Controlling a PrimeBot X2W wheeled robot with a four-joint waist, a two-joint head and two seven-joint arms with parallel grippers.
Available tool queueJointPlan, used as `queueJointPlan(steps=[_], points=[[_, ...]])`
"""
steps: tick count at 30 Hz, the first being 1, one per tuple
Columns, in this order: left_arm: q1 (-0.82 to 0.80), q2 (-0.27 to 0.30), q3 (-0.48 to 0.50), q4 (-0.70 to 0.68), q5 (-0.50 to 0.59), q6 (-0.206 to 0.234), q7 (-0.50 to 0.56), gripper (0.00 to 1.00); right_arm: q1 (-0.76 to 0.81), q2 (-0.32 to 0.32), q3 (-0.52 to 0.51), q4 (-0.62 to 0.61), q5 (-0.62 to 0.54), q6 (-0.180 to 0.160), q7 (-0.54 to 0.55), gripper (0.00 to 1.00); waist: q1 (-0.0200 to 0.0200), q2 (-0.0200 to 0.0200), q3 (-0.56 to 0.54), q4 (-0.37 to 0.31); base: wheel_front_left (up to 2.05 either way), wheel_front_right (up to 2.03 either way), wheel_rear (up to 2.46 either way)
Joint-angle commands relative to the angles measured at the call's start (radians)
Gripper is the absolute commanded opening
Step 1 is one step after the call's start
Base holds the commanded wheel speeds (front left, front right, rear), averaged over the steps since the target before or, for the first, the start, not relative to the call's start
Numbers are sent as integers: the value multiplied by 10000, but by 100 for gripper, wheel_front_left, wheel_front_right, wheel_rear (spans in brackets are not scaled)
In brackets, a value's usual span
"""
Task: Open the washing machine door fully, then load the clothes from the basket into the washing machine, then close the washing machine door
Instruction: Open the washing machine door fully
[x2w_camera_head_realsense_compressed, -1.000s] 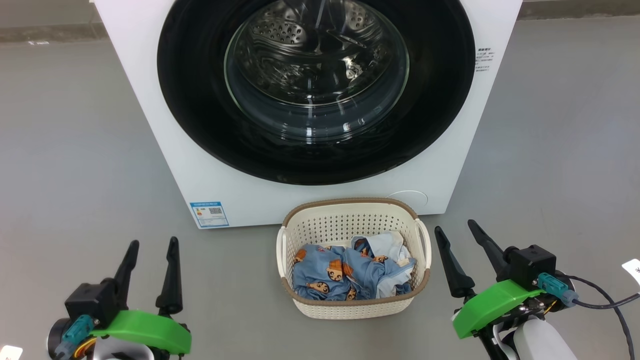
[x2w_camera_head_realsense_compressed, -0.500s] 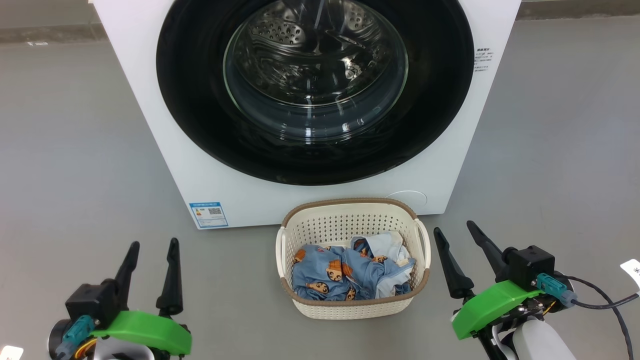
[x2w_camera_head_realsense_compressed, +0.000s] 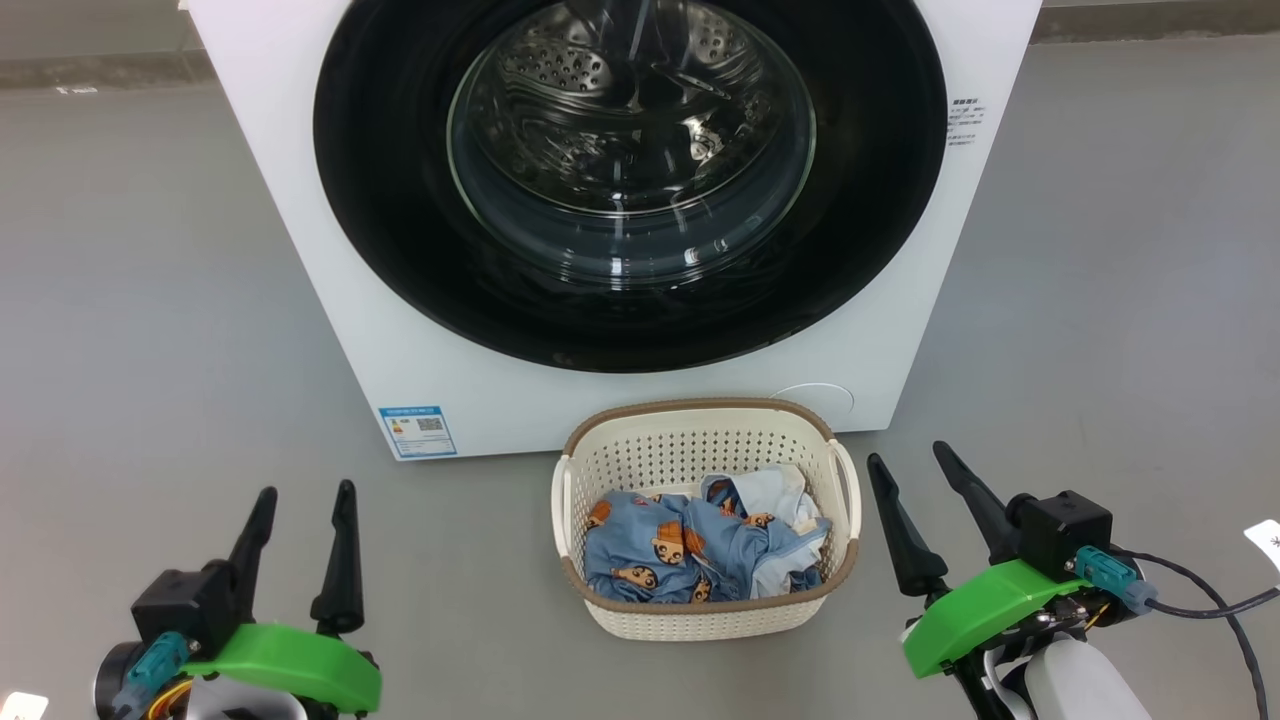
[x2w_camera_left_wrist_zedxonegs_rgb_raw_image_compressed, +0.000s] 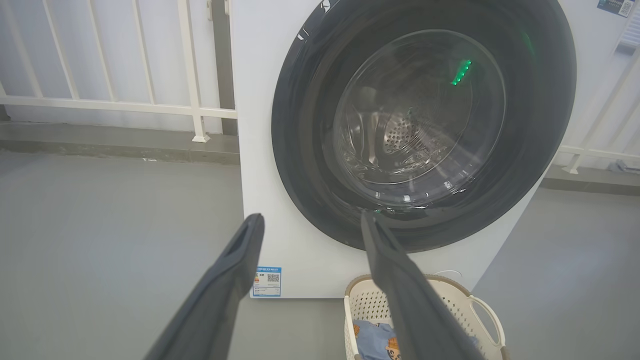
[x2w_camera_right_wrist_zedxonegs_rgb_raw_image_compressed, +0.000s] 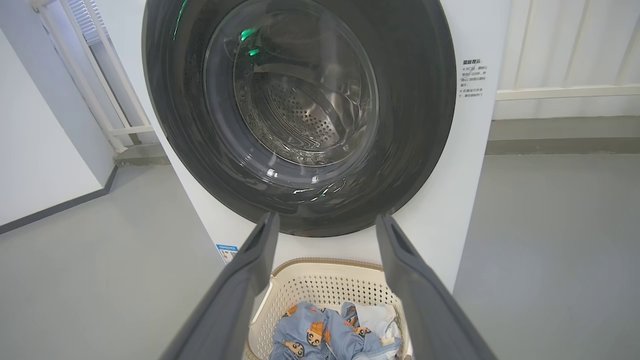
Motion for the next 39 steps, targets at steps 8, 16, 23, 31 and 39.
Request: queueJointPlan(steps=[8, 16, 23, 31, 39], points=[[-394, 167, 365, -178, 125, -27, -65, 100, -347, 74, 264, -272, 27, 16, -118, 100, 0, 0, 33, -6, 57, 57, -113], [-394, 194, 355, -163, 78, -27, -65, 100, -346, 74, 265, -280, 41, 16, -118, 100, 0, 0, 56, -27, 113, 113, -227], [-381, 188, 302, -271, -102, -27, -65, 100, -346, 74, 250, -264, 49, 16, -118, 100, 0, 0, 46, -46, 110, 110, -221], [-377, 233, 215, -163, -165, -27, -65, 100, -332, 74, 247, -216, 30, 16, -118, 100, 0, 0, 12, -35, 54, 54, -108], [-382, 249, 141, -116, -193, -27, -65, 100, -334, 74, 283, -171, 49, 16, -118, 100, 0, 0, 9, -8, 4, 4, -8]])
